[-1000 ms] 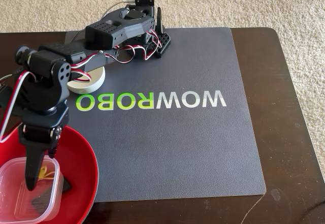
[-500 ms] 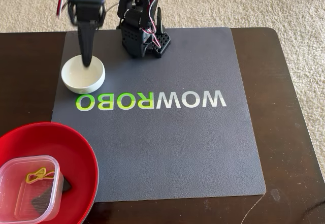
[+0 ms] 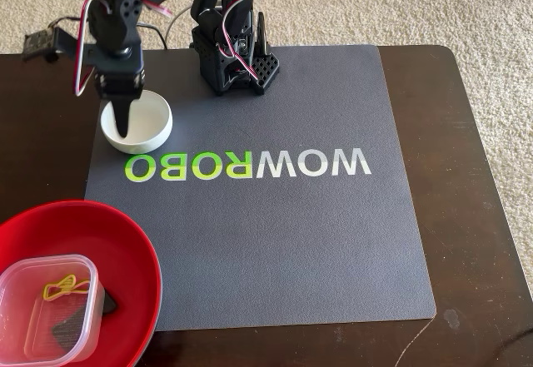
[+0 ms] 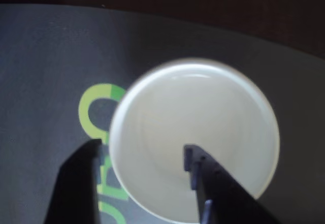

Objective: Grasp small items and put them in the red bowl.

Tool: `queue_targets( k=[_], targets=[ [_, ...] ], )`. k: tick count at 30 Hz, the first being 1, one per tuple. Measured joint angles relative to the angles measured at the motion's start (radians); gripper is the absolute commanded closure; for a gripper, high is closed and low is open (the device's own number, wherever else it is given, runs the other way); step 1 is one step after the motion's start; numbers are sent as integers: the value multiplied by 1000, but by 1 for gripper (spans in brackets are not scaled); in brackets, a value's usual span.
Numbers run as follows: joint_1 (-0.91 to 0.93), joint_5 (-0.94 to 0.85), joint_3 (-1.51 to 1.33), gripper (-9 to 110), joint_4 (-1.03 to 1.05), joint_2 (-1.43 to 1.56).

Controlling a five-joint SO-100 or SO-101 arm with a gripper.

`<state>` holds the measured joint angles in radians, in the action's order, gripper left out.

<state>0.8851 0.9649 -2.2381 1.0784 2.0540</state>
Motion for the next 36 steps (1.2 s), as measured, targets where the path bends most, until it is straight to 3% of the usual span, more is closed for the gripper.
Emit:
queue_targets(
  k=[8, 12, 19, 24, 36],
  targets=[
    [-92, -130, 81, 85, -38, -244],
    [-83, -138, 81, 101, -37, -261],
    [-97, -127, 81, 101, -46, -262],
    [-95, -218, 80, 101, -18, -166],
    [-267, -454, 497, 102, 397, -152]
  ],
)
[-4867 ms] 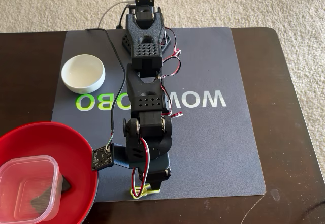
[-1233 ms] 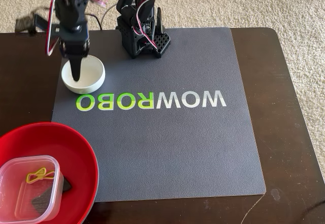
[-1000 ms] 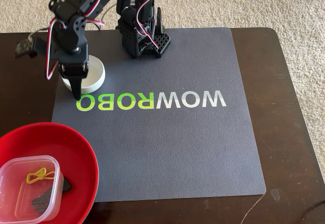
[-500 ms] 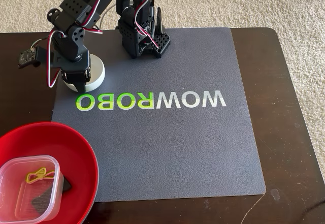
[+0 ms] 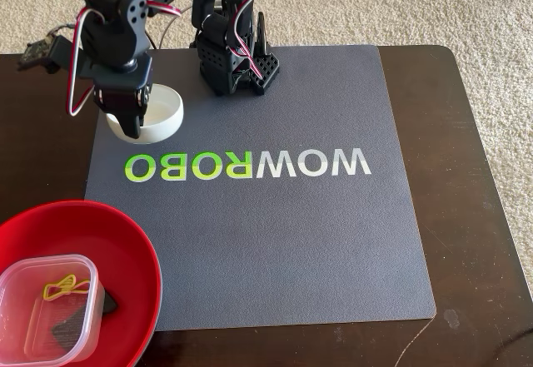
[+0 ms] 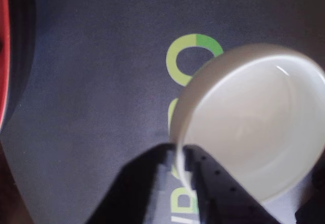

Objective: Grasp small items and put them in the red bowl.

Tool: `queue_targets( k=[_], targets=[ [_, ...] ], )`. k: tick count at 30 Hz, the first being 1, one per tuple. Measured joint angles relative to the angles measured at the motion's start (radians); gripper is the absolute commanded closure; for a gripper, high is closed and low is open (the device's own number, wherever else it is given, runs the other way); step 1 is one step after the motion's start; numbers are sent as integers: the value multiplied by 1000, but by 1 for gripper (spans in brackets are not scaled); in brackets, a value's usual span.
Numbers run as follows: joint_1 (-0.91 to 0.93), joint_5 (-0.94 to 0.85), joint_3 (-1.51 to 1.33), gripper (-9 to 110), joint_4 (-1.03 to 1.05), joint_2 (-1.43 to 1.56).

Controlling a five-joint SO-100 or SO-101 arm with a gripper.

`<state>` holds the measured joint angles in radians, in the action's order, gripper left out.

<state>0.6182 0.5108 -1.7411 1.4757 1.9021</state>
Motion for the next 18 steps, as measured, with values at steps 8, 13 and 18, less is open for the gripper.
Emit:
queue_targets(
  k=[8, 13, 18],
  targets=[
    [-40, -127, 368, 102, 98, -167],
    [-43, -97, 383, 93, 121, -328],
    [-43, 38, 137, 88, 32, -316]
  ],
)
